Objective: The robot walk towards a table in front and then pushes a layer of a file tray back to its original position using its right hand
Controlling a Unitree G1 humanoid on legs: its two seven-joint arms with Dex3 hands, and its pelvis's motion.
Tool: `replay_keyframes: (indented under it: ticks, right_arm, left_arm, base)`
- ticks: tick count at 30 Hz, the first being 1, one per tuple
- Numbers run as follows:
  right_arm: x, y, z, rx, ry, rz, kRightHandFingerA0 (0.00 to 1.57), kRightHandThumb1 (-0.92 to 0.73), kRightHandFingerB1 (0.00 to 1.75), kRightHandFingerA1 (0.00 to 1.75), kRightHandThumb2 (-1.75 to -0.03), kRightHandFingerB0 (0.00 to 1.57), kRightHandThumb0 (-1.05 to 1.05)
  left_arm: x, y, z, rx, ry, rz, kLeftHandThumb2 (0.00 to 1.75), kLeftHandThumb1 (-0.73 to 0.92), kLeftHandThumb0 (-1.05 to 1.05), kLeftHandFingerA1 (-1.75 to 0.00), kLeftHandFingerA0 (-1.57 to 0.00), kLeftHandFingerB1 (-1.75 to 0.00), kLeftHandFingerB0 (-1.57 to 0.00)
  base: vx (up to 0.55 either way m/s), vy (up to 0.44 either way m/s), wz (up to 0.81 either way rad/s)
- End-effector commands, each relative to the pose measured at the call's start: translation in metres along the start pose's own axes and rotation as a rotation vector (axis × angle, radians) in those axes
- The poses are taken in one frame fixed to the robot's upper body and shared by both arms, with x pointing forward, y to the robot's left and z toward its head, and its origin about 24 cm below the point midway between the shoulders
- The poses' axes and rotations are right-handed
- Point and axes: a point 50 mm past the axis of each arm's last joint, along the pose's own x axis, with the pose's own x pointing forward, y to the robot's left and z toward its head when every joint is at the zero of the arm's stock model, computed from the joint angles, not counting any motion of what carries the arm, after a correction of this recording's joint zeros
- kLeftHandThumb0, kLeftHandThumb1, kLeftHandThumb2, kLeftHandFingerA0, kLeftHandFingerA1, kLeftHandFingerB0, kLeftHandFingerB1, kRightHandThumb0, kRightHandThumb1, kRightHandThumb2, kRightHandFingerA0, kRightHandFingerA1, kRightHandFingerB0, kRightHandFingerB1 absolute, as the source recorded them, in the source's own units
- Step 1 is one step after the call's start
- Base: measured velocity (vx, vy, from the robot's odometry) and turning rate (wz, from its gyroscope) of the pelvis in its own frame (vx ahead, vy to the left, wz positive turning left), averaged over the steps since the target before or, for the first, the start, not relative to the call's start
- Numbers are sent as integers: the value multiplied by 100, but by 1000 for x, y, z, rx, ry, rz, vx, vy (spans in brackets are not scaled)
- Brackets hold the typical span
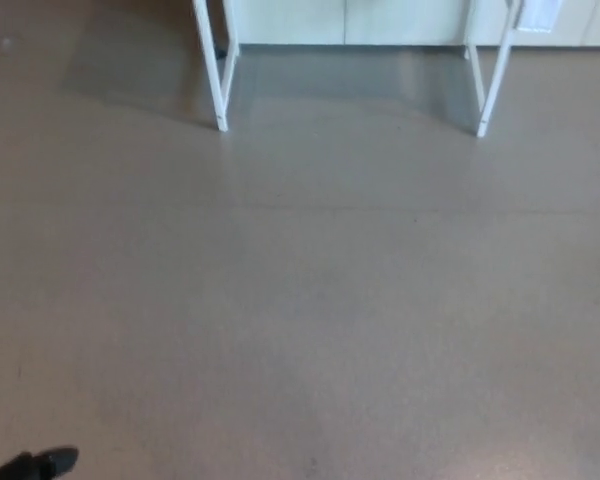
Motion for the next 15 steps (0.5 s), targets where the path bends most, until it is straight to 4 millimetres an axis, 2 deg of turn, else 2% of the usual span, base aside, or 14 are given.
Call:
replay_keyframes:
  ticks: [1,5,9,15]
  right_arm:
    - [0,-2,1,-5,-19,10,102,-21,45,47,-60,87,-75]
    - [1,-1,2,-13,-17,14,100,-20,45,47,-60,86,-73]
    - [1,0,2,-28,-14,18,101,-23,45,48,-60,86,-75]
    - [1,0,3,-28,-12,20,99,-22,45,47,-60,85,-74]
  left_arm:
    - [-1,4,-1,28,12,-5,61,71,-15,-45,-44,-38,-30]
    - [-1,4,-1,9,18,-4,61,70,-15,-45,-44,-38,-31]
    - [-1,4,0,20,23,-5,62,71,-16,-44,-43,-37,-31]
    - [-2,3,1,36,19,-8,62,71,-16,-44,-44,-38,-31]
  base:
    - [68,89,-3]
    - [73,193,-19]
    - [213,476,-18]
    - [214,67,2]
